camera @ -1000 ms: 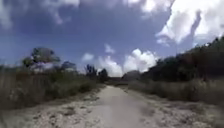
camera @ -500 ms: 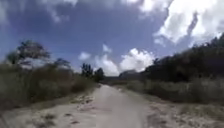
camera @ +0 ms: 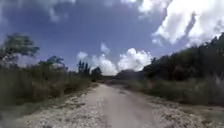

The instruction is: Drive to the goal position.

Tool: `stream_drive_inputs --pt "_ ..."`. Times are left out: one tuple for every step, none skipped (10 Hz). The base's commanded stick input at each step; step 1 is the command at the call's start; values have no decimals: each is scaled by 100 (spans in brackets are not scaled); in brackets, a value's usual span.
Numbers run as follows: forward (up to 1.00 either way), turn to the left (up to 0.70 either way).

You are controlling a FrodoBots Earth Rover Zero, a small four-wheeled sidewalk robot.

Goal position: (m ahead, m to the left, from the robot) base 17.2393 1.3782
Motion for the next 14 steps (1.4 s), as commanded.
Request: stream_drive_inputs --pt "100 0" --pt "100 0" --pt "100 0" --pt "100 0" --pt "100 0" --pt "100 0" --pt "100 17" --pt "100 40" --pt "100 40" --pt "100 40" --pt "100 40" --pt "100 40" --pt "100 27" --pt "100 0"
